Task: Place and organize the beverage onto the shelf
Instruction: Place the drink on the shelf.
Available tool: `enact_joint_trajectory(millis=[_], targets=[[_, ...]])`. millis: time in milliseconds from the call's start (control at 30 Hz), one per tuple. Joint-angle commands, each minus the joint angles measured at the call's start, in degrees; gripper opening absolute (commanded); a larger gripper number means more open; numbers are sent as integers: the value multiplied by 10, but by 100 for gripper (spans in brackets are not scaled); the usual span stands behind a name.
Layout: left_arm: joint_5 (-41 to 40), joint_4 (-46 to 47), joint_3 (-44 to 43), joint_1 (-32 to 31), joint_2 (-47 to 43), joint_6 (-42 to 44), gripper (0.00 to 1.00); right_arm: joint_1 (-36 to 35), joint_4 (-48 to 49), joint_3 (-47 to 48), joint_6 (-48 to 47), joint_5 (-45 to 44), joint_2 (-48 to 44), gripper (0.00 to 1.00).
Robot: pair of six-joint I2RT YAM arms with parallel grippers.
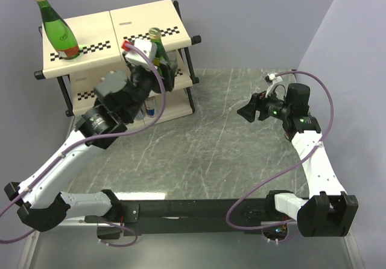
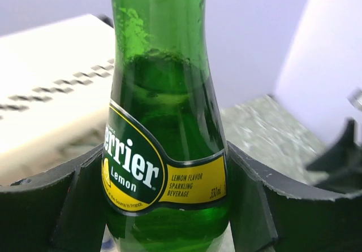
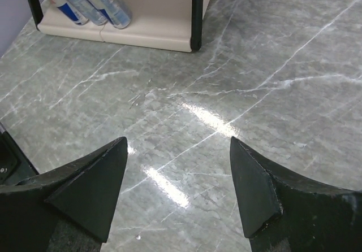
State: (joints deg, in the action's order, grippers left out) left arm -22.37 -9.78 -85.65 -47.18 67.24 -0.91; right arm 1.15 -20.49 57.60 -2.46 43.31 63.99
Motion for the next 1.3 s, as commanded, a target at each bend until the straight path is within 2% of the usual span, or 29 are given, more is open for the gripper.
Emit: enact_joint_trajectory(millis=[0,233,633,1000,1267], targets=[[-14,41,-89,18,-6,33,0,1,24,-7,-6,23,3,79],[-54,8,-181,75,32,71,0,1,20,-6,-9,29,6,79],[-19,-16,-274,206,94,45,0,1,14,-4,-11,41,9,79],[15,-8,-283,311,126,14,0,1,12,-4,-11,49,9,79],[57,-13,-291,362,148,-23,0,2,12,-5,-11,54,15,79]])
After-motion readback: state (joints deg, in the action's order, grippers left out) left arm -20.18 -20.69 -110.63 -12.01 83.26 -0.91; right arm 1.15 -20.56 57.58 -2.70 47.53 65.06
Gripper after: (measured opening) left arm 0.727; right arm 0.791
